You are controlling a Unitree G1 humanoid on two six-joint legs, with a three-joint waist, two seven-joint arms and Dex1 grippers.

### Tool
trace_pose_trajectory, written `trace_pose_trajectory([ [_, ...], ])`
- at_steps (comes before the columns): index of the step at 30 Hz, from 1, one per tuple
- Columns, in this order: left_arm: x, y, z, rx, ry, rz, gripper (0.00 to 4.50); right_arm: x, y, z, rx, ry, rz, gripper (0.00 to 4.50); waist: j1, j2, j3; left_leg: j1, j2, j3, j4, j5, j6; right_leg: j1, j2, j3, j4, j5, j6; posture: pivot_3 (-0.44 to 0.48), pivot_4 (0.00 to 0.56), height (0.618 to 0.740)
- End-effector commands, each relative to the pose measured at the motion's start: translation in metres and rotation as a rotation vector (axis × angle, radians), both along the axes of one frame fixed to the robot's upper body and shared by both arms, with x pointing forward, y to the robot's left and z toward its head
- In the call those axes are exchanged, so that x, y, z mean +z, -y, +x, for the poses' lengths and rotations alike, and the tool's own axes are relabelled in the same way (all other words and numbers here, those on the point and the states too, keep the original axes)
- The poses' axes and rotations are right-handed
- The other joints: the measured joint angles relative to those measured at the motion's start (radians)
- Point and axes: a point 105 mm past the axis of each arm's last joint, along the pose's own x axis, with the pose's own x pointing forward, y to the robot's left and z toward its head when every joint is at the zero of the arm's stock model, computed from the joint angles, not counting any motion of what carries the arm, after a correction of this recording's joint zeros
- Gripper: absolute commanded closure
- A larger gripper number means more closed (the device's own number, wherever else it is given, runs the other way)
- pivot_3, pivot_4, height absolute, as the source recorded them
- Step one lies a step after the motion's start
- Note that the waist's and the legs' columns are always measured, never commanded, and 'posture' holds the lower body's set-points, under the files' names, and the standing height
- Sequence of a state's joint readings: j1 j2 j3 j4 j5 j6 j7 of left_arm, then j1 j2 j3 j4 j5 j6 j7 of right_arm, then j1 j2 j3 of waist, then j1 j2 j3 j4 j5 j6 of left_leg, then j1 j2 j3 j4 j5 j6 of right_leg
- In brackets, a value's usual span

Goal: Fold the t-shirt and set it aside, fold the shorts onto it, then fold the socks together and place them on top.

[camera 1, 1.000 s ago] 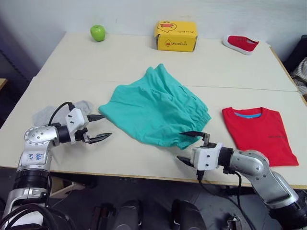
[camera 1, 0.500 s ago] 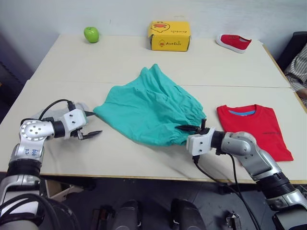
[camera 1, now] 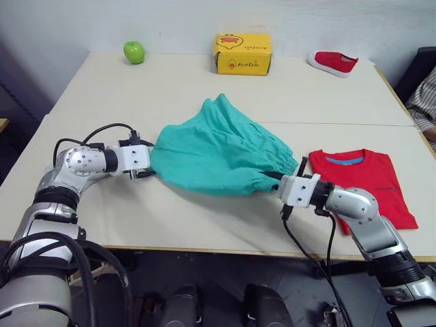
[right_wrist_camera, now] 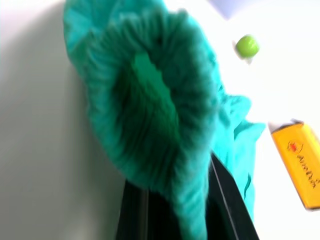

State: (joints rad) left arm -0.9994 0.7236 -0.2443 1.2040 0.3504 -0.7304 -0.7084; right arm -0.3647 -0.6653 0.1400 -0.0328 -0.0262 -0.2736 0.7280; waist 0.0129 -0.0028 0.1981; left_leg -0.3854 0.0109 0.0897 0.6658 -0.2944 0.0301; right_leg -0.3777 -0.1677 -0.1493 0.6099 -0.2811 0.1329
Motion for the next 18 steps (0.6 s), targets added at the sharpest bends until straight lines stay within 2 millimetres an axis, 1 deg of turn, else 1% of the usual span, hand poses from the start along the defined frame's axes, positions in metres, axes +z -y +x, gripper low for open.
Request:
trace_pose_trajectory([
  [1,-0.038,0.000,-0.002,0.050,-0.102,0.060,0.58,0.027,0.008,0.001,-0.052,0.011,0.147,4.46,0.008,0.001,-0.001,0.000,0.000,0.000,0.000,0.000,0.000,0.000,0.000,0.000,0.000,0.000,0.000,0.000,0.150,0.740],
  [5,-0.045,0.011,0.000,0.047,-0.115,0.032,0.58,0.029,0.010,-0.004,-0.042,-0.031,0.187,4.46,0.017,0.002,-0.001,0.001,0.000,-0.003,0.000,-0.001,0.001,0.000,-0.001,0.002,0.001,0.000,0.000,0.000,0.150,0.740],
  [6,-0.046,0.012,0.001,0.051,-0.111,0.030,0.98,0.028,0.010,-0.006,-0.040,-0.035,0.187,4.50,0.018,0.002,-0.001,0.001,0.000,-0.003,0.000,-0.001,0.002,0.000,-0.001,0.002,0.000,0.000,0.000,0.000,0.150,0.740],
  [8,-0.047,0.015,0.001,0.051,-0.111,0.008,1.49,0.026,0.009,-0.010,-0.019,-0.050,0.185,4.50,0.020,0.002,-0.001,0.000,-0.001,-0.003,0.000,-0.001,0.002,0.000,-0.001,0.002,0.000,0.000,0.000,0.000,0.150,0.740],
  [9,-0.047,0.018,0.001,0.043,-0.114,-0.009,1.89,0.025,0.008,-0.013,-0.008,-0.055,0.185,4.50,0.020,0.002,-0.001,0.000,-0.001,-0.002,0.001,-0.001,0.002,0.000,-0.001,0.002,0.000,0.000,0.000,0.000,0.150,0.740],
  [12,-0.048,0.027,-0.003,-0.004,-0.124,-0.037,2.88,0.020,0.008,-0.020,0.021,-0.070,0.170,4.50,0.019,0.002,-0.001,0.000,-0.001,-0.002,0.000,-0.001,0.002,-0.001,-0.001,0.002,0.000,0.000,0.000,0.000,0.150,0.740],
  [16,-0.048,0.031,-0.005,-0.034,-0.128,-0.043,4.28,0.016,0.011,-0.021,0.025,-0.081,0.167,4.50,0.017,0.002,-0.001,0.000,-0.001,-0.002,0.000,-0.001,0.002,-0.001,-0.001,0.002,-0.001,0.000,0.000,0.000,0.150,0.740],
  [17,-0.048,0.030,-0.006,-0.039,-0.132,-0.044,4.47,0.015,0.012,-0.021,0.025,-0.082,0.162,4.50,0.017,0.002,-0.001,0.000,-0.001,-0.002,0.000,-0.002,0.003,-0.001,-0.001,0.002,-0.001,0.000,0.000,0.000,0.150,0.740],
  [18,-0.049,0.030,-0.008,-0.048,-0.146,-0.049,4.47,0.013,0.013,-0.021,0.025,-0.082,0.158,4.50,0.017,0.002,-0.001,0.000,-0.001,-0.002,0.000,-0.002,0.003,-0.001,-0.001,0.002,-0.001,0.000,0.000,0.000,0.150,0.740],
])
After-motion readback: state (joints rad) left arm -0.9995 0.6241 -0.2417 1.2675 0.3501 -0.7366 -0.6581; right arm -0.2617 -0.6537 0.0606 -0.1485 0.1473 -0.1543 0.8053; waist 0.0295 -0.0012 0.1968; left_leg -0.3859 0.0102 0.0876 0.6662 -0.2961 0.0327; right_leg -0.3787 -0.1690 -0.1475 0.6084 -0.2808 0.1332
